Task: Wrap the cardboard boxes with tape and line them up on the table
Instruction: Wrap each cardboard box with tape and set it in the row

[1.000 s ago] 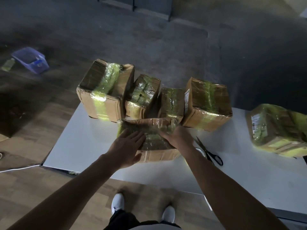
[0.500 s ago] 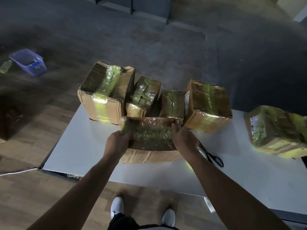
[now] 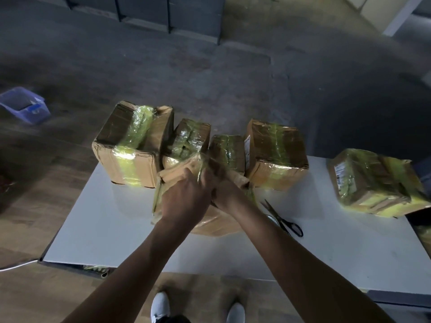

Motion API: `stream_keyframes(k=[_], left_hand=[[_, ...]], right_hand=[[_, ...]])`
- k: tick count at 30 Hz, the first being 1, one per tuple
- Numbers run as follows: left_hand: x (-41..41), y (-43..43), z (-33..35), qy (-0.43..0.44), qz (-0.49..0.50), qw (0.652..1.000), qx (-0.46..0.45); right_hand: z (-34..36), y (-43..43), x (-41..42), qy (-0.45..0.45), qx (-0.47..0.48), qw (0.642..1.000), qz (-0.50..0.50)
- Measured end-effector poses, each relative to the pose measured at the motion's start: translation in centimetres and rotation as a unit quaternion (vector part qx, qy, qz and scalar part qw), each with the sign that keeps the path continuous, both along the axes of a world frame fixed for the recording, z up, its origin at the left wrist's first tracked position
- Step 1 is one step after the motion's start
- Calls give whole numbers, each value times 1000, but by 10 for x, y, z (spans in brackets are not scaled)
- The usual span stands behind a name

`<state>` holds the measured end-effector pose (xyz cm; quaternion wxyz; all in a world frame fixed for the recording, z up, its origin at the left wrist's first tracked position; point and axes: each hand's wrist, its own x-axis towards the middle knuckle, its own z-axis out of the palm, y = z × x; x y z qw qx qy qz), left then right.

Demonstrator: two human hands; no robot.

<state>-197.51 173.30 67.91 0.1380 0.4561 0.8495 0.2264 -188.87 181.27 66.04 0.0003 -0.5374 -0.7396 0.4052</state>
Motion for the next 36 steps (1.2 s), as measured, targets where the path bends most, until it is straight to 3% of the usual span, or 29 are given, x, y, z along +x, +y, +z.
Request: stream_keyframes(k=[2,4,8,12,16,20,25,28,30,33,36], left_hand=[[2,3,7,101,-45,993,34],[4,4,11,184,-119,975,38],[9,6,7,180,-230,956,28],[22,8,-6,211,-267,938,-65],[16,8,-15,227,-353,905,-73],[-24,-1,-17,221,-419,881,5],[-49,-15,-32,267,-409,866,110],[-40,-12,-36,246,-385,881,122],[-37,-14,-38,185,-359,904,139],[-33,-17,-39,-22,-270,940,209],[-25,-16,-41,-176,-77,959,209]], right_hand=[[7,10,5,99,-130,982,-91],[2,17,14,159,-237,939,-194],[-13,21,37,272,-290,878,-266],[-14,30,46,257,-290,895,-223],[-18,39,55,206,-217,931,-207],[-17,46,62,185,-198,948,-169],[-16,45,57,139,-154,968,-140],[-13,46,49,107,-77,977,-166],[-10,47,43,71,-24,984,-161],[-2,40,36,70,-18,990,-122],[-2,36,34,61,10,995,-77]])
